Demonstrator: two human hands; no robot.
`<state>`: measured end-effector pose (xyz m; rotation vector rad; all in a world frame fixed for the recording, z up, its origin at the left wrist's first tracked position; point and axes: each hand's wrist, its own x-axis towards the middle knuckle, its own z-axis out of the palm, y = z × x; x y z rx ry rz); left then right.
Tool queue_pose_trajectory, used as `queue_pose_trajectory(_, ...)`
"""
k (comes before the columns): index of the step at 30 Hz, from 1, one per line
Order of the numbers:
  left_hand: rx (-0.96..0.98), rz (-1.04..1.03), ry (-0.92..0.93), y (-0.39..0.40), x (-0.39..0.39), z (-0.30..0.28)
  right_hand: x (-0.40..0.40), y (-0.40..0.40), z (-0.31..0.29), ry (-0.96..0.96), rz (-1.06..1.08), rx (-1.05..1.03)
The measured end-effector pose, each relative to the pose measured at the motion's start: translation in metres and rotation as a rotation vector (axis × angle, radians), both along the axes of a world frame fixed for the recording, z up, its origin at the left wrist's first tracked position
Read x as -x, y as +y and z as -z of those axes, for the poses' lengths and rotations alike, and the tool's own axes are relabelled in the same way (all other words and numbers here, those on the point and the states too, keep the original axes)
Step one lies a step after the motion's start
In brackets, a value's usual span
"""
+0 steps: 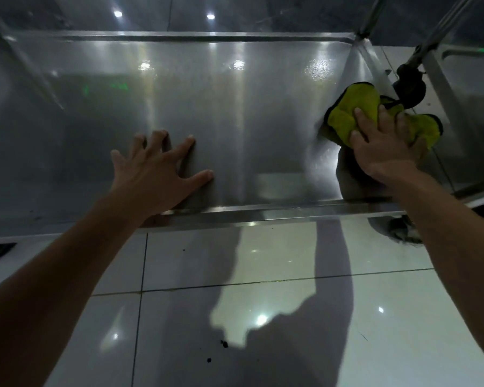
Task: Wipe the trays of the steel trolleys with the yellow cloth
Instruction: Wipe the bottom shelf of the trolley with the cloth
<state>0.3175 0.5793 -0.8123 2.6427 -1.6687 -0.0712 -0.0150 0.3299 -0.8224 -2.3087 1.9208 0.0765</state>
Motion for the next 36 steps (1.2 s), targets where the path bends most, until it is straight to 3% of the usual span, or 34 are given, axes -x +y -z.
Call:
queue_pose_trajectory(8,-0.013,-0.012,0.018,0.001,0.006,0.005,-0.124,0.027,0.004,-0.063,-0.251,0.048)
queue_pose_trajectory(14,-0.039,-0.008,0.029,0.001,0.004,0.005,-0.247,0.061,-0.002,-0.081,-0.506,-0.078)
queue_pose_trajectory(18,-0.016,0.009,0.019,0.001,0.000,0.006,-0.280,0.075,-0.006,-0.067,-0.639,-0.099)
queue_pose_trajectory(27,-0.092,-0.012,0.061,-0.001,0.002,-0.001,-0.220,0.048,-0.001,-0.097,-0.560,-0.011)
queue_pose_trajectory(36,-0.108,-0.025,0.061,-0.004,0.003,-0.007,-0.009,-0.040,-0.003,-0.093,-0.154,0.077)
